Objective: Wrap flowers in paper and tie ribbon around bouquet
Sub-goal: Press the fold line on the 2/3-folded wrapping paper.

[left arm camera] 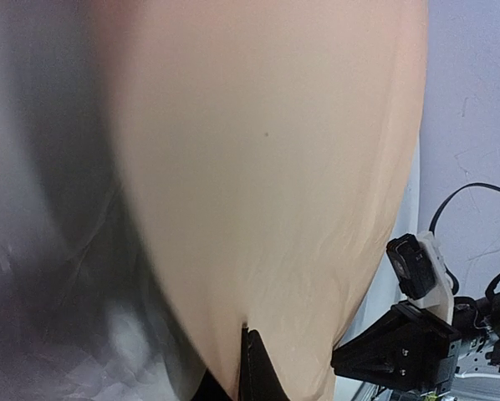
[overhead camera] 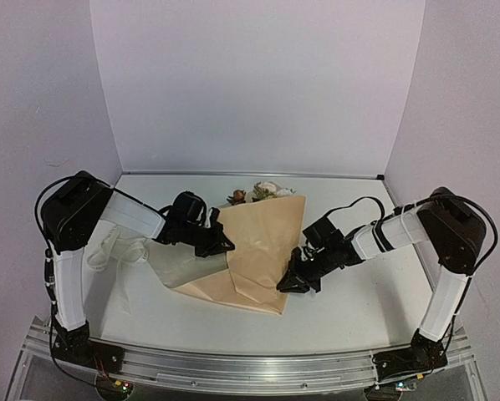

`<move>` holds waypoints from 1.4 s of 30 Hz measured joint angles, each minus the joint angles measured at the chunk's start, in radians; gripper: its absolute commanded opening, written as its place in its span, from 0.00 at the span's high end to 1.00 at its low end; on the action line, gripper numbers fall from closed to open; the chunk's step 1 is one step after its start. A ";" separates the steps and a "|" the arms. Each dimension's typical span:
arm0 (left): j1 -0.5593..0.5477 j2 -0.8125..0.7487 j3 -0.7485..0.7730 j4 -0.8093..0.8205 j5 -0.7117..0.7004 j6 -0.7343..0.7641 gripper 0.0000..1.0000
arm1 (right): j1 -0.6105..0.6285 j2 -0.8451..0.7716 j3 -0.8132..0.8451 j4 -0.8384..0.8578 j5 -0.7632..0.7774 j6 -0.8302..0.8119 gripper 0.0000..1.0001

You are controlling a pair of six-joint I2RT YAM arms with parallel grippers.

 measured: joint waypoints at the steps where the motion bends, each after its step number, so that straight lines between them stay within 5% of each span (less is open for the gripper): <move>1: 0.000 -0.002 -0.002 -0.001 -0.003 0.002 0.96 | 0.001 0.004 -0.005 0.011 0.000 0.005 0.87; 7: 0.000 -0.020 0.005 -0.052 -0.049 0.067 0.60 | 0.001 0.014 -0.009 0.043 -0.009 0.016 0.87; 12: -0.015 -0.121 0.029 -0.180 -0.159 0.188 0.53 | 0.001 0.023 -0.009 0.061 -0.022 0.017 0.87; 18: -0.124 -0.273 0.082 -0.281 -0.293 0.349 0.69 | 0.001 0.024 -0.008 0.064 -0.025 0.017 0.87; 26: -0.273 -0.252 0.077 -0.278 -0.145 0.462 0.89 | 0.001 0.024 -0.008 0.064 -0.025 0.017 0.87; 42: -0.317 -0.027 0.001 -0.245 -0.013 0.468 0.99 | 0.001 0.024 -0.004 0.063 -0.024 0.045 0.83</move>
